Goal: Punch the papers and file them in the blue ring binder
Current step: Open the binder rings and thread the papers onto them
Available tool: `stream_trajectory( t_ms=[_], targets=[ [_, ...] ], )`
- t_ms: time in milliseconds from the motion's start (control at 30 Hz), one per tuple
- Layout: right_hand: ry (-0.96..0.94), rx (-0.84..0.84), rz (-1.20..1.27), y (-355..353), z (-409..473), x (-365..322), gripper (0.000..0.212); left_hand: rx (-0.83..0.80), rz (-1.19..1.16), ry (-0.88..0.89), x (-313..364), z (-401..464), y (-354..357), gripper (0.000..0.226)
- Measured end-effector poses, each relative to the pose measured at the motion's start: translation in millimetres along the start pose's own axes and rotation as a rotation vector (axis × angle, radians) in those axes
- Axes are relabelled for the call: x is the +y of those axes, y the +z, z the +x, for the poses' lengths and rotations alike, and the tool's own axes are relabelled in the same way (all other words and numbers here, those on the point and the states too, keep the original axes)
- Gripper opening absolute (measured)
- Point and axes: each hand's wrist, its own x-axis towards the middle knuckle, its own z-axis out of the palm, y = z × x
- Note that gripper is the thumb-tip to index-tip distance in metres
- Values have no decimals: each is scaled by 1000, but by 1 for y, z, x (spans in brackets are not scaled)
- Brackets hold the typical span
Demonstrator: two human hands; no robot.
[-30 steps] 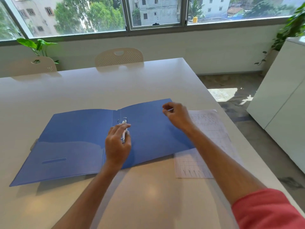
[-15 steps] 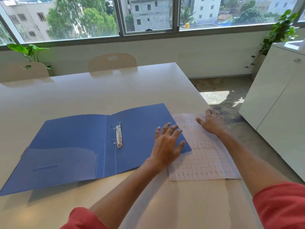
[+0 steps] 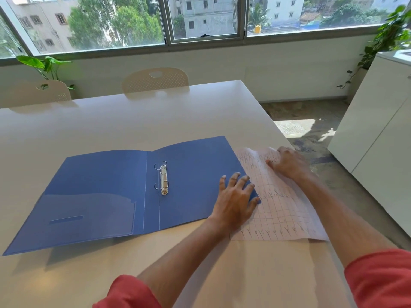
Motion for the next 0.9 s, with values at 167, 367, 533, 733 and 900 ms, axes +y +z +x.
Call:
stream_trajectory(
  t_ms=[167, 367, 533, 733, 900],
  targets=[
    [-32, 49, -17, -9, -2, -5, 56, -1, 11, 7, 0, 0, 0, 46],
    [-77, 157, -29, -12, -17, -14, 59, -13, 17, 11, -2, 0, 1, 44],
    [179, 212, 389, -22, -25, -3, 62, -6, 17, 30, -2, -1, 0, 41],
    [425, 163, 593, -23, -32, 18, 52, 29, -17, 38, -1, -2, -1, 40],
    [406, 199, 702, -34, -37, 32, 14, 88, -217, -20, -5, 1, -8, 41]
  ],
)
